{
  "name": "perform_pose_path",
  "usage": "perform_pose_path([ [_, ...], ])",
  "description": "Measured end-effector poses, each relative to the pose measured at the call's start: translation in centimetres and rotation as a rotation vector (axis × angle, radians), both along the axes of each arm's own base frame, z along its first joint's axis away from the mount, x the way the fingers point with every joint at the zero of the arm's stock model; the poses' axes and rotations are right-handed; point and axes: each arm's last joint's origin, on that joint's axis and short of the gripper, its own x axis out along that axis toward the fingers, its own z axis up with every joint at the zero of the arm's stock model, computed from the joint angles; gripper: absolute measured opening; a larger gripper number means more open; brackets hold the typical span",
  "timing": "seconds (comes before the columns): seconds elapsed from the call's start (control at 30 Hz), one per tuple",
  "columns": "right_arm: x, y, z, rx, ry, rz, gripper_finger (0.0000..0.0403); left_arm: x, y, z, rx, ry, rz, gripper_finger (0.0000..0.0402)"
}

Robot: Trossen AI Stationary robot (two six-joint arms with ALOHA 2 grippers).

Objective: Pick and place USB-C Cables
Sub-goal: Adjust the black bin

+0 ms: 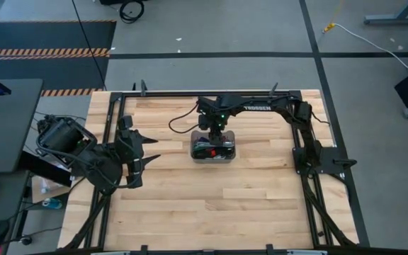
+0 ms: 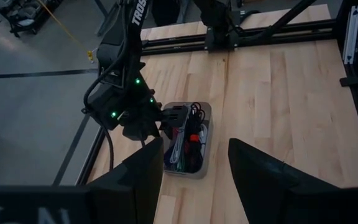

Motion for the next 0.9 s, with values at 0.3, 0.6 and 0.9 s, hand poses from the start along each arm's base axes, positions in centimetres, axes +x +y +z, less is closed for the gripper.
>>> perform_pose_path([
  [0.3, 0.4, -0.4, 1.0, -0.045, 0.014, -0.031, 0.0175, 0.0, 0.0, 0.0, -0.001, 0.0, 0.0, 0.0188],
  [0.6, 0.8, -0.1, 2.8, -0.053, -0.001, -0.006, 0.0177, 0.0, 0.0, 0.0, -0.001, 0.0, 0.0, 0.0188],
  [0.9, 0.1, -0.4, 1.4, -0.038, 0.045, -0.003, 0.0177, 0.0, 0.0, 0.0, -0.001, 0.0, 0.0, 0.0188],
])
